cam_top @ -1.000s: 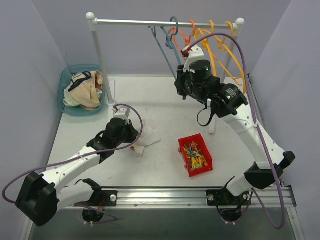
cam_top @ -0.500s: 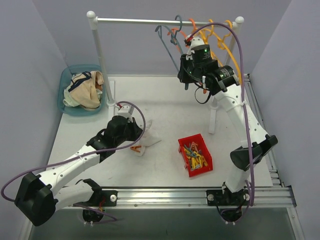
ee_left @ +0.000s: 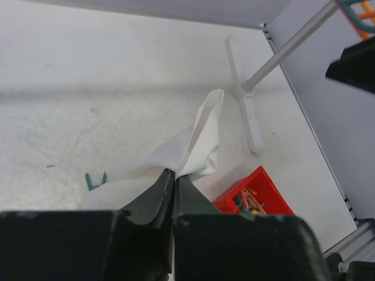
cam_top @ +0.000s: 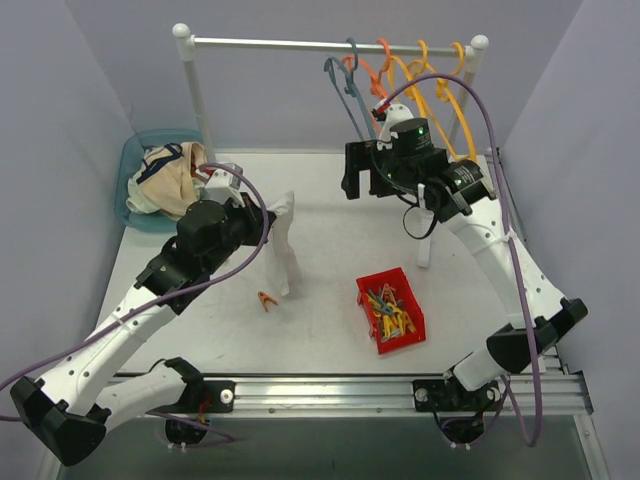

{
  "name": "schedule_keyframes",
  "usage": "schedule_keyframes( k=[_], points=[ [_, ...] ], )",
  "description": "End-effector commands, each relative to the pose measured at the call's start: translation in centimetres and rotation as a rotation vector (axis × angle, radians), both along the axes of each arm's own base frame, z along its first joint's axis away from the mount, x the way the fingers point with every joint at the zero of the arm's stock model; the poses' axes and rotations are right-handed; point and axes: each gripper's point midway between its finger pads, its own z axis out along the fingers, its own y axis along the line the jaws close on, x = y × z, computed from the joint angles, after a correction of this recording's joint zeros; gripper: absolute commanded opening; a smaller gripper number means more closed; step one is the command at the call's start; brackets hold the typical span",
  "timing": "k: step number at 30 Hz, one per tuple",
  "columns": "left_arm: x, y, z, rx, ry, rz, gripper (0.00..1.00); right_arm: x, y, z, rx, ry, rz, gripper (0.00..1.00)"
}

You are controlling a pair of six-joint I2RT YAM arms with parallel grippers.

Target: Remove the underwear clipped to the hanger

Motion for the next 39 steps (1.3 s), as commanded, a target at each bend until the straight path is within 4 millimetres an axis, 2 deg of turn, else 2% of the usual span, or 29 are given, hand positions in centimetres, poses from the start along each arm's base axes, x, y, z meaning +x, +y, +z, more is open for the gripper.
schedule_keyframes(
  k=[1, 2, 3, 5, 6, 7, 8, 9, 10, 11, 13, 14, 15, 16, 17, 18, 21, 24, 25, 26, 28, 30, 31, 32, 34, 35, 37, 38, 39],
  points=[
    [0.9, 2.1, 4.0, 0.021, -0.086, 0.07, 0.03, -1.6, -0.9, 1.9, 0.023, -0.066, -0.005, 0.99],
    [1.1, 2.5, 4.4, 0.034, -0.102, 0.081, 0.02, -2.3, -1.2, 2.3, 0.031, -0.076, -0.004, 1.0],
    [1.3, 2.9, 4.9, 0.037, -0.115, 0.098, 0.02, -2.4, -1.8, 1.1, 0.006, -0.062, -0.025, 1.0],
    [2.2, 4.6, 6.3, 0.046, -0.161, 0.151, 0.02, -3.5, -2.4, 1.4, 0.015, -0.078, -0.031, 1.0],
    [2.5, 5.2, 6.9, 0.046, -0.176, 0.174, 0.03, -4.1, -2.5, 0.8, 0.003, -0.074, -0.034, 1.0],
    [3.3, 6.9, 7.5, 0.048, -0.194, 0.238, 0.03, -4.6, -2.5, -0.7, -0.017, -0.051, -0.03, 1.0],
    [3.9, 7.9, 8.2, 0.047, -0.217, 0.275, 0.02, -5.6, -2.8, -0.8, -0.007, -0.055, -0.032, 1.0],
    [4.5, 9.2, 8.5, 0.05, -0.224, 0.316, 0.03, -6.5, -2.3, -1.3, -0.011, -0.056, -0.014, 1.0],
    [5.1, 10.3, 8.7, 0.051, -0.227, 0.351, 0.02, -7.3, -2.2, -3.4, -0.033, -0.027, -0.003, 1.0],
    [6.5, 12.9, 8.9, 0.055, -0.226, 0.425, 0.03, -8.4, -2.2, -3.3, -0.021, -0.041, 0.006, 1.0],
    [7.9, 15.3, 9.1, 0.041, -0.227, 0.487, 0.03, -10.5, -0.8, -4.7, -0.008, -0.03, 0.051, 1.0],
    [9.1, 16.3, 8.6, 0.018, -0.206, 0.508, 0.02, -11.8, -0.8, -6.4, -0.018, -0.006, 0.068, 1.0],
    [10.0, 18.9, 9.0, 0.001, -0.227, 0.575, 0.03, -12.6, -0.5, -7.3, -0.02, 0.003, 0.083, 1.0],
    [10.7, 20.0, 9.1, -0.009, -0.238, 0.597, 0.03, -14.0, 0.5, -7.9, -0.016, 0.005, 0.107, 1.0],
    [11.2, 20.9, 9.2, -0.019, -0.255, 0.613, 0.02, -15.1, 0.5, -9.5, -0.036, 0.019, 0.123, 1.0],
    [12.3, 22.9, 9.5, -0.034, -0.29, 0.663, 0.03, -15.8, 0.8, -10.0, -0.041, 0.021, 0.133, 1.0],
    [14.4, 24.3, 10.9, -0.06, -0.39, 0.663, 0.02, -18.2, 1.6, -12.4, -0.06, 0.047, 0.167, 1.0],
    [16.6, 26.4, 11.4, -0.049, -0.445, 0.685, 0.02, -18.9, 1.7, -14.6, -0.091, 0.077, 0.166, 1.0],
    [17.0, 27.2, 12.1, -0.047, -0.47, 0.694, 0.02, -18.9, 1.8, -15.1, -0.101, 0.085, 0.165, 1.0],
    [18.2, 27.7, 11.7, -0.038, -0.473, 0.698, 0.03, -18.8, 1.8, -15.9, -0.126, 0.096, 0.158, 1.0],
    [19.3, 28.3, 12.2, -0.043, -0.5, 0.693, 0.02, -18.8, 2.1, -16.8, -0.142, 0.111, 0.163, 1.0],
    [21.2, 29.0, 10.7, -0.026, -0.48, 0.708, 0.03, -18.6, 2.5, -17.9, -0.164, 0.129, 0.166, 1.0],
    [21.9, 29.3, 10.9, -0.025, -0.485, 0.713, 0.02, -18.6, 3.0, -18.1, -0.156, 0.132, 0.171, 1.0],
    [23.2, 29.9, 8.9, -0.015, -0.446, 0.707, 0.02, -18.5, 3.3, -18.8, -0.168, 0.143, 0.177, 1.0],
    [24.4, 30.3, 7.3, -0.015, -0.417, 0.705, 0.03, -18.3, 4.0, -19.7, -0.185, 0.158, 0.18, 1.0],
    [25.2, 30.9, 5.5, -0.015, -0.386, 0.715, 0.02, -18.2, 4.3, -20.0, -0.19, 0.164, 0.182, 1.0],
    [26.1, 31.6, 3.3, -0.017, -0.347, 0.723, 0.03, -18.1, 5.2, -20.4, -0.174, 0.17, 0.195, 1.0],
    [26.7, 32.2, 1.1, -0.019, -0.305, 0.734, 0.03, -18.0, 5.6, -21.0, -0.18, 0.182, 0.2, 1.0],
    [26.9, 32.6, 0.1, -0.02, -0.285, 0.741, 0.03, -17.9, 6.0, -21.2, -0.174, 0.183, 0.203, 1.0]
  ],
)
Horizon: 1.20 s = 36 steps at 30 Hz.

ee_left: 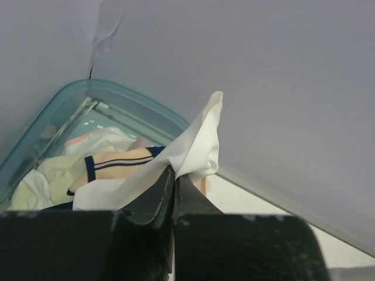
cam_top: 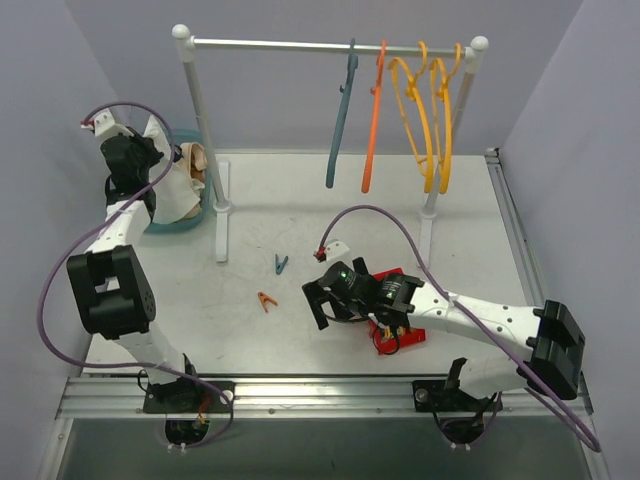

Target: Remove the underwear clipped to the hanger

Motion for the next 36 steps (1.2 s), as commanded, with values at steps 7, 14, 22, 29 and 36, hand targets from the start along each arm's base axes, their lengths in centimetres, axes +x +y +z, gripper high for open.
schedule_keyframes(
  k=[7, 14, 22, 29, 36],
  points=[
    [1.1, 3.3, -6.8, -0.07, 0.12, 0.069, 0.72, 2.0, 3.2, -1.8, 0.04, 0.04, 0.003, 1.0],
    [-3.3, 3.6, -3.7, -0.14, 0.101, 0.159, 0.94, 6.0, 4.3, -1.7, 0.049, 0.05, -0.067, 1.0],
    [-12.0, 0.3, 0.3, -0.23, 0.145, 0.196, 0.94, 9.7, 8.1, -1.7, 0.051, 0.03, -0.114, 1.0],
    [-19.7, -5.4, 1.5, -0.233, 0.199, -0.009, 0.94, 13.5, 10.8, -2.5, 0.017, -0.01, -0.264, 1.0],
    [-24.1, -9.5, 0.7, -0.199, 0.239, -0.211, 0.94, 17.3, 12.8, -2.3, 0.017, -0.117, -0.446, 0.95]
  ],
)
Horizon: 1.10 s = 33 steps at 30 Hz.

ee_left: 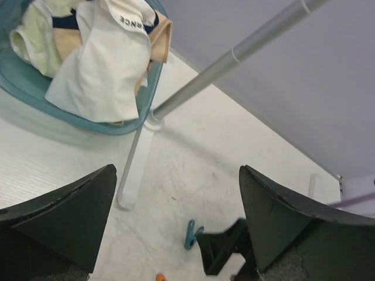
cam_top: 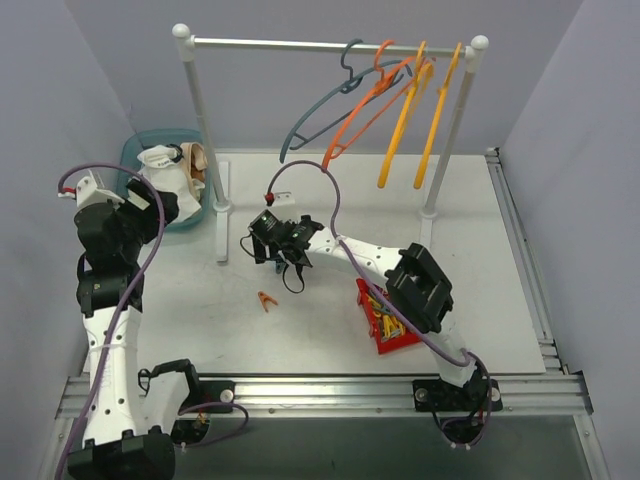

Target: Remove the underwear clipped to the hanger

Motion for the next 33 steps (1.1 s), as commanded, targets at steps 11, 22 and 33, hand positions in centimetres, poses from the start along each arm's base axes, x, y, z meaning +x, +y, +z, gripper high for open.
schedule_keyframes(
  k=[11, 22, 33],
  points=[
    [-6.0, -4.9, -3.0, -0.021, 0.05, -0.227, 0.94, 1.5, 0.6, -3.4, -0.056, -0.035, -0.163, 0.76],
    [-6.8, -5.7, -4.1, -0.039, 0.072, -0.261, 0.94, 0.8, 0.4, -5.8, -0.084, 0.001, -0.164, 0.46],
    [-7.5, -5.8, -4.1, -0.044, 0.072, -0.258, 0.94, 0.9, -0.2, -8.0, -0.11, 0.045, -0.113, 0.36]
  ],
)
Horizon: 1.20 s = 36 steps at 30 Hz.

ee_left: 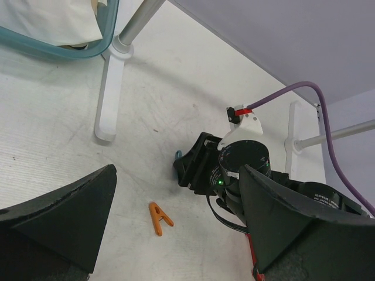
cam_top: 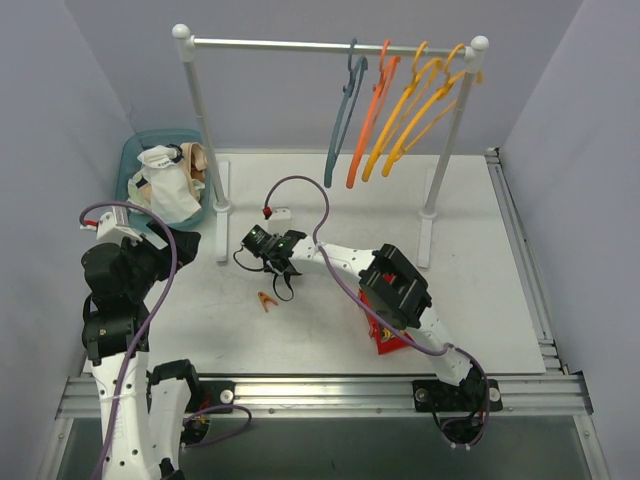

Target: Remove the underwear clipped to the hanger

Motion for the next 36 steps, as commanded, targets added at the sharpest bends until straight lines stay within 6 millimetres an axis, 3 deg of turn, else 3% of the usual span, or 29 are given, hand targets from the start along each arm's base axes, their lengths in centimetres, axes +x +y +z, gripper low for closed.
schedule_keyframes(
  k=[1, 8, 11, 12, 14, 15, 17, 18, 20, 21, 23, 24, 25, 26, 27, 29, 32, 33, 36],
  points=[
    [-0.3, -0.2, 0.0, 0.004, 0.001, -0.016, 0.94, 0.0, -0.6, -2.1, -0.031, 0.039, 0.024, 0.36],
    [-0.3, -0.2, -0.5, 0.007, 0.011, -0.014, 0.94, 0.0, -1.0, -3.4, -0.057, 0.068, 0.054, 0.33],
    [-0.4, -0.2, -0.7, 0.008, 0.012, -0.013, 0.94, -0.1, -1.2, -3.1, -0.073, 0.064, 0.077, 0.2],
    [-0.5, -0.2, -0.8, 0.008, 0.014, -0.012, 0.94, -0.5, -1.8, -2.9, -0.086, 0.062, 0.087, 0.11],
    [-0.5, -0.2, -0.8, 0.008, 0.014, -0.013, 0.94, -1.1, -1.9, -2.2, -0.092, 0.039, 0.112, 0.05],
    [-0.5, -0.2, -0.7, 0.008, 0.012, -0.014, 0.94, -1.1, -2.0, -0.5, -0.095, 0.003, 0.133, 0.04],
    [-0.5, -0.2, -0.6, 0.008, 0.011, -0.016, 0.94, -2.2, -3.0, -0.3, -0.123, -0.013, 0.16, 0.01],
    [-0.5, -0.2, -0.7, 0.008, 0.011, -0.016, 0.94, -2.6, -3.0, 1.7, -0.116, -0.053, 0.18, 0.0],
    [-0.5, -0.2, -0.7, 0.007, 0.012, -0.016, 0.94, -4.0, -4.1, 1.9, -0.138, -0.06, 0.208, 0.0],
    [-0.4, -0.2, -0.8, 0.009, 0.015, -0.015, 0.94, -4.8, -4.2, 3.7, -0.117, -0.088, 0.221, 0.0],
    [-0.4, -0.2, -0.7, 0.012, 0.018, -0.019, 0.94, -6.6, -5.5, 3.5, -0.134, -0.078, 0.248, 0.0],
    [-0.3, -0.2, -0.7, 0.012, 0.019, -0.016, 0.94, -7.6, -5.2, 5.1, -0.099, -0.099, 0.267, 0.0],
    [-0.3, -0.2, -0.8, 0.01, 0.022, -0.019, 0.94, -8.4, -5.4, 5.4, -0.087, -0.099, 0.284, 0.0],
    [-0.3, -0.2, -0.7, 0.01, 0.019, -0.019, 0.94, -9.6, -6.4, 4.5, -0.109, -0.079, 0.303, 0.0],
    [-0.3, -0.3, -0.7, 0.013, 0.022, -0.023, 0.94, -11.9, -7.3, 6.0, -0.066, -0.095, 0.347, 0.0],
    [-0.3, -0.3, -0.8, 0.013, 0.028, -0.024, 0.94, -13.1, -7.1, 6.3, -0.049, -0.101, 0.376, 0.0],
    [-0.3, -0.3, -1.3, 0.016, 0.036, -0.025, 0.94, -15.2, -9.4, 7.4, -0.036, -0.114, 0.39, 0.0],
    [-0.2, -0.3, -1.4, 0.017, 0.038, -0.027, 0.94, -15.3, -10.7, 8.7, -0.023, -0.153, 0.343, 0.0],
    [-0.3, -0.5, -1.9, 0.024, 0.044, -0.041, 0.94, -16.2, -14.7, 9.7, -0.106, -0.172, 0.258, 0.0]
  ],
)
